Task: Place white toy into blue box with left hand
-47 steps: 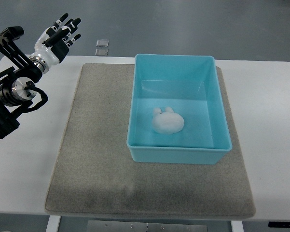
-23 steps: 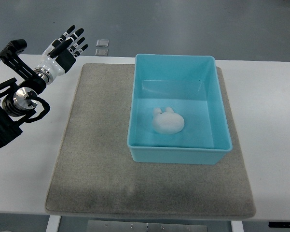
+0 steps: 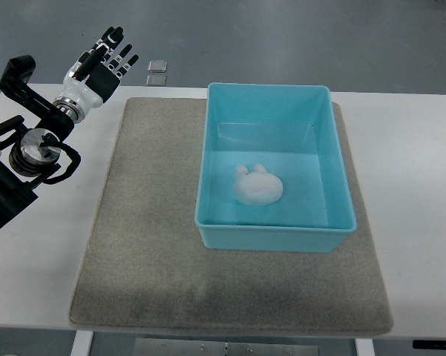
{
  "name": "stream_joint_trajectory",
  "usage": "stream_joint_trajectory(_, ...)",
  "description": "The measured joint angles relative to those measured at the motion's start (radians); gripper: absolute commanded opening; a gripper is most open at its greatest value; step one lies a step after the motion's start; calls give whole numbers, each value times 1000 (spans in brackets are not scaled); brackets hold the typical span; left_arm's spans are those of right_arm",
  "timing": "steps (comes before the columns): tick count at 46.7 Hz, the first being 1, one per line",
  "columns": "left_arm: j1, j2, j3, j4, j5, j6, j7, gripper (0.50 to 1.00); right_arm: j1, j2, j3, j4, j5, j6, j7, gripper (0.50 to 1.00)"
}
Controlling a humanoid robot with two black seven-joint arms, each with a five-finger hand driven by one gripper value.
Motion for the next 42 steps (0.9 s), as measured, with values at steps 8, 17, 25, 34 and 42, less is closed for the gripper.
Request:
stream_joint_trajectory(8,20,-9,-9,-2,2,-2,0,996,0,0,0,0,0,0,0,936)
stream_joint_trajectory(17,31,-20,-30,-20,2,-3,0,996,0,0,0,0,0,0,0,936)
stream_joint_trajectory(25,38,-25,-72,-47,0,-1,0,996,0,0,0,0,0,0,0,936)
stream_joint_trajectory(34,38,-28,-86,-61,1,2,0,996,0,0,1,0,0,0,0,936)
stream_joint_trajectory(42,38,-28,-87,-61,1,2,0,996,2,0,4,16,0,14,0,936)
